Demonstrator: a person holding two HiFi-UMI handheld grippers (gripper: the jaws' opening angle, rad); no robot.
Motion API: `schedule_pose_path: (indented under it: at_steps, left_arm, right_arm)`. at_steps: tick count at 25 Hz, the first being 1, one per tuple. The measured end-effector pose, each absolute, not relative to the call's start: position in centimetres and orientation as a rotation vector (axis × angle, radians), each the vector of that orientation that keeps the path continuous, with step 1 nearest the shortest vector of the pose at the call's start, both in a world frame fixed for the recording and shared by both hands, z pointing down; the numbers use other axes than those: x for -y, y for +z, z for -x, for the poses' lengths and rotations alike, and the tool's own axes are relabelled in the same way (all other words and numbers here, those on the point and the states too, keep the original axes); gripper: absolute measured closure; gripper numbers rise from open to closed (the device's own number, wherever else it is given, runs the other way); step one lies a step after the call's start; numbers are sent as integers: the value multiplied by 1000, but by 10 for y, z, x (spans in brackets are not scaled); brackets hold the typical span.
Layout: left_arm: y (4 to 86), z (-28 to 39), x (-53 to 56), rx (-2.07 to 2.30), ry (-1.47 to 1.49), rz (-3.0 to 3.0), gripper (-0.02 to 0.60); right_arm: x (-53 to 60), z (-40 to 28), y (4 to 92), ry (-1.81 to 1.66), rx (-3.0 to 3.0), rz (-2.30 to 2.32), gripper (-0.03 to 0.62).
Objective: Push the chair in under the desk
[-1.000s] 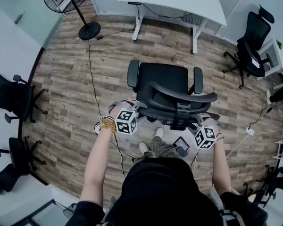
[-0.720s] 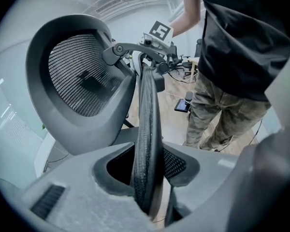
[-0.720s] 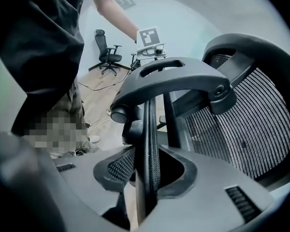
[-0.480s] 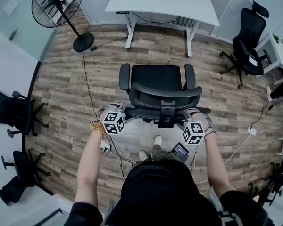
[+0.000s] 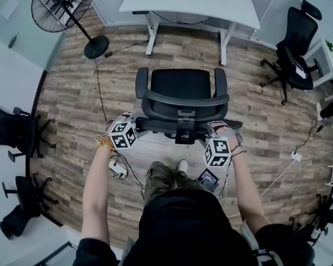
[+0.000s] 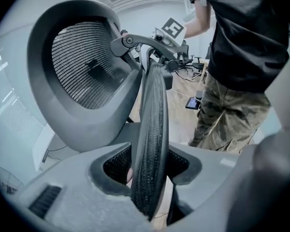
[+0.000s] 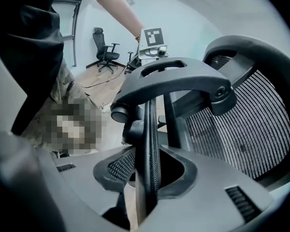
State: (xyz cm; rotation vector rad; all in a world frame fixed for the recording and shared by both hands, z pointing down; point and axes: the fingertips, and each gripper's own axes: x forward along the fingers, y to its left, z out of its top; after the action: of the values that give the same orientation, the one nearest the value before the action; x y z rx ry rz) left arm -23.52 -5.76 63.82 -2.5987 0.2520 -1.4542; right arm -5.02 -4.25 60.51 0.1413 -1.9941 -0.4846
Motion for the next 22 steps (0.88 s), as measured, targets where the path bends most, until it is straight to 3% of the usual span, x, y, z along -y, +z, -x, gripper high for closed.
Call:
schedule_pose_path:
  at_steps: [22]
  left_arm:
    - [636,274,179,-194,-1317,2480,402]
  right_arm:
    - [149,93,608,-426,1969,-213,473]
